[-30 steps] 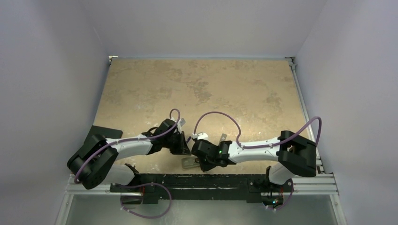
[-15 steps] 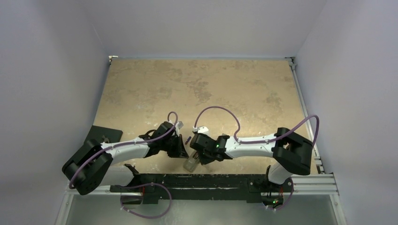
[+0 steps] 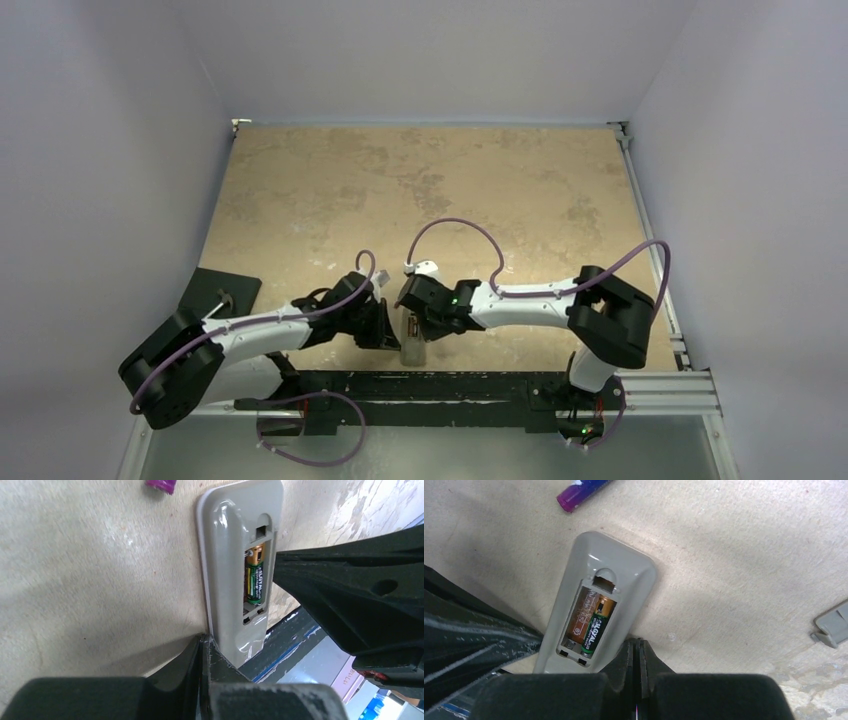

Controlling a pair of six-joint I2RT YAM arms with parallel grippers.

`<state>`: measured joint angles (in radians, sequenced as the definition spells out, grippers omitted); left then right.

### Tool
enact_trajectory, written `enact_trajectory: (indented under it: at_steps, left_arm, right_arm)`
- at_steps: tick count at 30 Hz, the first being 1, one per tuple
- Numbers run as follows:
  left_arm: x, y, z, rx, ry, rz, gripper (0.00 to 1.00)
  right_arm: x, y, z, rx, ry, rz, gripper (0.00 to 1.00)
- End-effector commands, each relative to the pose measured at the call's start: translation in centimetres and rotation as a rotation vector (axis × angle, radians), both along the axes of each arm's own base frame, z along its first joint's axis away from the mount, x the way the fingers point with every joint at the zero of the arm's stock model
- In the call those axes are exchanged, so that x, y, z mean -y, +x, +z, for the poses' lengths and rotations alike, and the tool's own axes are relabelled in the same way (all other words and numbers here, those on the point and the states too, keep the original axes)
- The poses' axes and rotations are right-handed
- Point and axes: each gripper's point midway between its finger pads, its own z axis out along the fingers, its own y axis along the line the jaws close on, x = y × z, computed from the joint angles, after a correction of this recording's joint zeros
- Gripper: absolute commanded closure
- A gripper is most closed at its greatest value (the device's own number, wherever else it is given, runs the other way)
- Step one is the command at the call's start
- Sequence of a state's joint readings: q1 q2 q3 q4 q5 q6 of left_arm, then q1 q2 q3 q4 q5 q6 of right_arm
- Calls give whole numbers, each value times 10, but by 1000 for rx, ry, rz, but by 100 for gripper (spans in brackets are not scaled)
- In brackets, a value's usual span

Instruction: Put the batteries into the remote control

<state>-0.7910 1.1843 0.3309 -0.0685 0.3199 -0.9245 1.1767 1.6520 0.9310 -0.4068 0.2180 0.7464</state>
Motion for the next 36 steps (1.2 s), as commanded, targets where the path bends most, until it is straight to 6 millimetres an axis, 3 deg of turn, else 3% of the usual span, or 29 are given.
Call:
enact_trajectory:
  at_steps: [1, 13, 21, 29, 36]
  left_arm:
    - [8, -1, 5, 16, -27, 24, 100]
    - [16, -14, 10, 15, -24, 58, 100]
    - [5, -14, 21, 32, -6, 108, 100]
    - [-16, -4, 44, 111, 71, 155, 100]
    - [-30, 8, 64, 182, 116, 206, 99]
  right_arm:
    - [-20, 17, 15, 61, 40, 13, 100]
    - [-48, 22, 26, 62, 75, 85, 100]
    - [-51, 28, 30, 85, 56, 109, 100]
    - [-45, 47, 51, 134, 66, 81, 100]
    - [-47, 62, 67, 171, 89, 56, 76]
